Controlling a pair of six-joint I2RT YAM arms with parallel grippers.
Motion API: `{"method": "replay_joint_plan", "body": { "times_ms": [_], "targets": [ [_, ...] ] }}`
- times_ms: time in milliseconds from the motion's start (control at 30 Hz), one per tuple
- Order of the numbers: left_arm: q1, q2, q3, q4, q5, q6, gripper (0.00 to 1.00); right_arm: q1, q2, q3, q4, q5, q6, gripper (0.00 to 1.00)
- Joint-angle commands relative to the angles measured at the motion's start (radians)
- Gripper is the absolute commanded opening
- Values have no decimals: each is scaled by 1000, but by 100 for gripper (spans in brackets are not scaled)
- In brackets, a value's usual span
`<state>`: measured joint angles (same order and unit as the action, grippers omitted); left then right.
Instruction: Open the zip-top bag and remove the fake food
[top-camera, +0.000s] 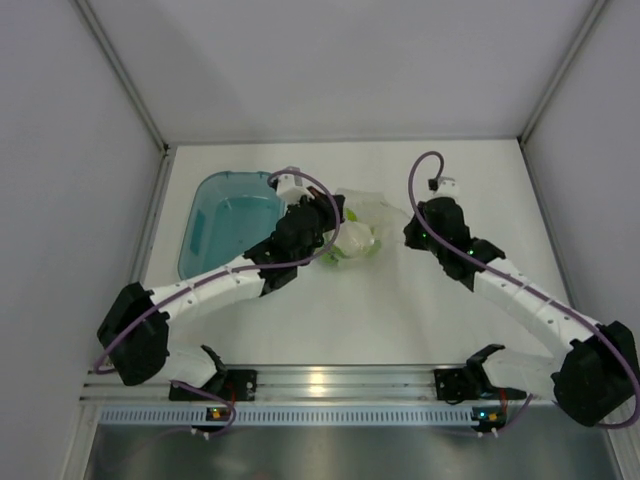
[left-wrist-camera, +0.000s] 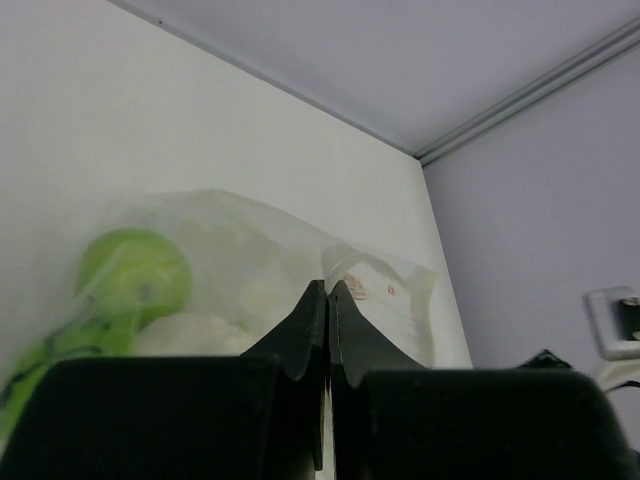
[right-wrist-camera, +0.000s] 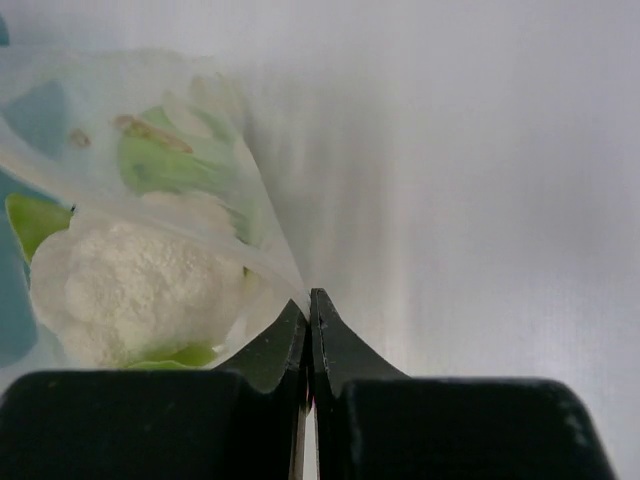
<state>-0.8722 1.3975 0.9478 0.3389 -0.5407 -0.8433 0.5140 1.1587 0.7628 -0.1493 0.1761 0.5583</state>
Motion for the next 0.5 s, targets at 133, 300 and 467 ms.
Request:
{"method": "replay_joint_plan", "body": {
  "times_ms": [133, 300, 467],
  "targets": [
    [71, -64, -30, 2, 77, 52, 0, -14, -73, 289, -464, 453, -323, 0],
    [73, -42, -32, 0, 165, 59, 0, -14, -94, 371, -480, 338, -359, 0],
    [78, -19, -75, -4, 247, 36, 0, -11, -10, 398, -479, 171, -301, 0]
  ]
}}
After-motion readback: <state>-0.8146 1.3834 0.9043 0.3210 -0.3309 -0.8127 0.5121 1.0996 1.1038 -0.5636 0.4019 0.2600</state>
